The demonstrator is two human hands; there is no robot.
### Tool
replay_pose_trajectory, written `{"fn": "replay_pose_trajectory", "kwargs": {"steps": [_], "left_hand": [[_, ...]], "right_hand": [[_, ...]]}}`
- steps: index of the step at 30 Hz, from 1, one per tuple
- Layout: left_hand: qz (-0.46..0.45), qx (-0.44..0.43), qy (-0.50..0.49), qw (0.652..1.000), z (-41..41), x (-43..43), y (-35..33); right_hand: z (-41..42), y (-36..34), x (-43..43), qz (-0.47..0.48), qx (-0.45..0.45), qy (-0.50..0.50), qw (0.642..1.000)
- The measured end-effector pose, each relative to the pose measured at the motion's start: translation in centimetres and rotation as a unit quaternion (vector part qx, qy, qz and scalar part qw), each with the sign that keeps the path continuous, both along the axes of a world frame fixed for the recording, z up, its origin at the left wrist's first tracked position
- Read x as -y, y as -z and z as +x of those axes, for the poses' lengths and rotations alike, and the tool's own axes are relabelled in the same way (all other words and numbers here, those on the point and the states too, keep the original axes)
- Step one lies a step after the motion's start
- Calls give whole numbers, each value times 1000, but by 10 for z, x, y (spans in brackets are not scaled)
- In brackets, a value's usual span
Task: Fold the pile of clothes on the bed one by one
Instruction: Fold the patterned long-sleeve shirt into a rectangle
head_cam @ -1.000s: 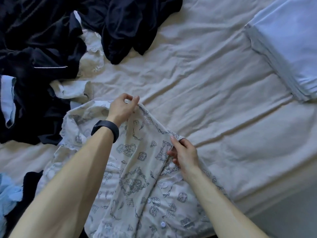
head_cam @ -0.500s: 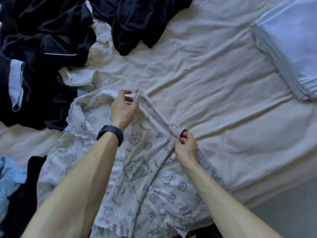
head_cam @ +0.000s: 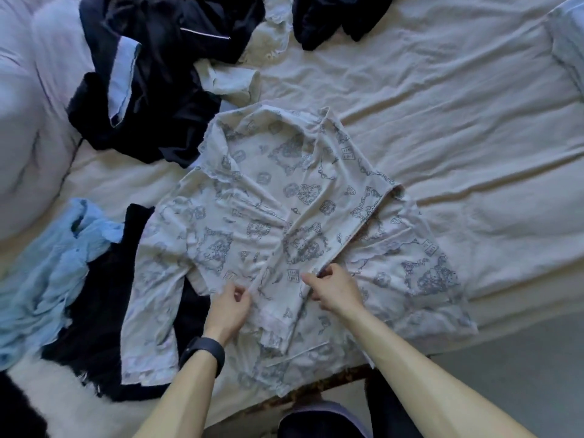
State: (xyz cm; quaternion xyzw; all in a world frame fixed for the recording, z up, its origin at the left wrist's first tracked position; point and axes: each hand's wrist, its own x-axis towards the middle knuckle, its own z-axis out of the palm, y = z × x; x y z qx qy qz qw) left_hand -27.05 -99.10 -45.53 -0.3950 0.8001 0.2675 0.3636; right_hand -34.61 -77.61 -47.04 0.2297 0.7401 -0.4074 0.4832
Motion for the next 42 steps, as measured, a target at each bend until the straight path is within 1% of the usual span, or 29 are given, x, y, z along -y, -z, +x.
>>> {"fn": "replay_pose_trajectory", "kwargs": {"steps": [2, 6, 8, 12, 13, 16, 20, 22, 25, 27, 29, 30, 32, 34, 36, 38, 39, 40, 41, 42], "left_hand": [[22, 1, 9, 1000, 16, 11, 1], [84, -65, -29, 994, 30, 27, 6], [119, -94, -35, 988, 37, 31, 8], [156, -111, -2, 981, 44, 36, 11], [175, -112, -7, 978, 45, 39, 13], [238, -113, -49, 964, 51, 48, 13], [231, -93, -46, 967, 59, 48, 9], [246, -78, -46, 965, 60, 45, 9], [266, -52, -55, 961, 56, 42, 11], [232, -59, -48, 970, 55, 44, 16], [182, -86, -18, 979, 57, 47, 21], [163, -103, -11, 981, 58, 47, 20], [137, -126, -2, 983, 61, 46, 17], [125, -135, 4, 983, 62, 44, 13], [100, -125, 30, 987, 63, 39, 9], [40, -117, 91, 988, 65, 36, 8], [-8, -130, 136, 982, 67, 34, 9], [-61, -156, 184, 968, 66, 29, 8], [-107, -190, 225, 950, 64, 23, 9], [-134, -224, 253, 932, 61, 16, 8]], "right_hand": [[28, -6, 16, 8, -3, -44, 999], [87, -3, 41, 55, -12, -135, 989], [114, -1, 51, 74, -34, -140, 987], [143, 0, 56, 65, -71, -69, 993], [148, 4, 55, 59, -73, -51, 994], [163, 15, 51, 28, -41, 44, 998], [161, -2, 53, -37, 13, 176, 984], [161, -4, 58, -27, 1, 182, 983], [159, 10, 62, 53, -59, 119, 990], [160, 21, 61, 63, -68, 90, 992], [162, 20, 59, 64, -68, 68, 993], [163, 15, 58, 64, -70, 72, 993], [167, 4, 57, 56, -68, 111, 990], [172, -1, 54, 48, -61, 109, 991], [174, -3, 48, 36, -55, 68, 995], [169, -8, 42, 42, -53, -9, 998], [163, -11, 36, 58, -61, -51, 995], [155, -15, 29, 77, -82, -80, 990], [144, -20, 22, 93, -115, -96, 984], [133, -23, 17, 102, -155, -100, 978]]}}
